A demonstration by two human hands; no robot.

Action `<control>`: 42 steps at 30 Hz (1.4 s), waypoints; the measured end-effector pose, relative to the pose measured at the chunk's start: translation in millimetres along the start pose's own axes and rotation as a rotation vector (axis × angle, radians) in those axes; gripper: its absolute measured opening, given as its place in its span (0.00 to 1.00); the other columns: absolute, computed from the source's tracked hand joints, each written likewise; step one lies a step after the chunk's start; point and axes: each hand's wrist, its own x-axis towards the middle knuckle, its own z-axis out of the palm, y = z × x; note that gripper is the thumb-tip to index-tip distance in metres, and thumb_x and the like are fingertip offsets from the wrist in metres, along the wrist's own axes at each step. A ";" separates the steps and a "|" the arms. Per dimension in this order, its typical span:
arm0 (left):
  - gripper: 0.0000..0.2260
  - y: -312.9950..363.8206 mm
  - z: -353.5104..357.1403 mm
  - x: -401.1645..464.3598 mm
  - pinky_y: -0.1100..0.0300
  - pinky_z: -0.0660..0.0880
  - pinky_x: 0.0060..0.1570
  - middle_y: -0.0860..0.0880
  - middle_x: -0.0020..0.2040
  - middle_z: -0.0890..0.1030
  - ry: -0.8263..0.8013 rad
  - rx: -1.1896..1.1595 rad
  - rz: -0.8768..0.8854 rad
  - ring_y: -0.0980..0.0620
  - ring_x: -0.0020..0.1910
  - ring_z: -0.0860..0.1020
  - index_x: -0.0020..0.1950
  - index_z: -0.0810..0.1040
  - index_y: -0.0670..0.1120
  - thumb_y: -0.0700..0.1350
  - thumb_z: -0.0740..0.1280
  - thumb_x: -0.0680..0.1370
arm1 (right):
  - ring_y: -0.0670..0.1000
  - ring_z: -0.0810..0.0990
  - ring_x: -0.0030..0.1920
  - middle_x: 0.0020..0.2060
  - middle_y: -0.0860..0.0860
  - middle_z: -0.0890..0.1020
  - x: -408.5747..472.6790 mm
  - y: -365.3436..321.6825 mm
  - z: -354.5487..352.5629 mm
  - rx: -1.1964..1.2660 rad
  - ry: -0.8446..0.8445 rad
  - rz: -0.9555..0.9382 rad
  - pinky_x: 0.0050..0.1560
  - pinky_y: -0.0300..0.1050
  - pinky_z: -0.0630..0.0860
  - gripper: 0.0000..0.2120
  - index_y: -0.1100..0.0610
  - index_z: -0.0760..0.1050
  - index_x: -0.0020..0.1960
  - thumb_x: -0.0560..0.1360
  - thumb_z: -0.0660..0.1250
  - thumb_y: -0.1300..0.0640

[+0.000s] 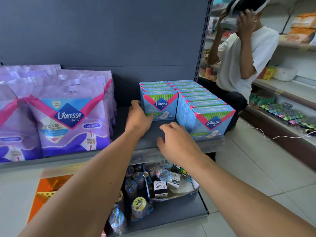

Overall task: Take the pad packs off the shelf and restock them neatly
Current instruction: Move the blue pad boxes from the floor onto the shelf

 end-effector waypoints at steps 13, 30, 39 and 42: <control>0.14 65.6 -41.9 -191.2 0.50 0.73 0.57 0.50 0.61 0.76 -0.122 0.430 0.529 0.48 0.59 0.75 0.64 0.73 0.49 0.52 0.61 0.80 | 0.56 0.71 0.62 0.60 0.54 0.75 -146.1 33.4 -54.8 -0.025 0.038 0.104 0.58 0.49 0.71 0.19 0.57 0.70 0.67 0.79 0.60 0.50; 0.19 171.1 214.3 -481.9 0.52 0.73 0.57 0.51 0.65 0.73 -0.943 0.485 0.814 0.48 0.62 0.74 0.70 0.67 0.54 0.58 0.58 0.80 | 0.57 0.72 0.66 0.67 0.56 0.73 -534.3 247.2 -67.2 0.018 -0.042 0.891 0.63 0.49 0.70 0.23 0.53 0.65 0.73 0.80 0.59 0.48; 0.17 137.6 419.8 -631.5 0.53 0.73 0.59 0.52 0.63 0.75 -1.323 0.454 0.732 0.51 0.62 0.74 0.68 0.69 0.56 0.56 0.60 0.80 | 0.56 0.74 0.64 0.64 0.55 0.75 -703.3 368.6 39.8 0.281 -0.069 1.411 0.60 0.46 0.71 0.22 0.55 0.67 0.71 0.79 0.61 0.49; 0.16 120.5 486.1 -677.5 0.55 0.73 0.56 0.51 0.61 0.75 -1.406 0.435 0.719 0.50 0.60 0.75 0.67 0.70 0.54 0.53 0.60 0.80 | 0.56 0.73 0.64 0.65 0.55 0.74 -738.7 417.7 75.4 0.345 0.048 1.560 0.59 0.45 0.70 0.23 0.55 0.67 0.71 0.78 0.63 0.51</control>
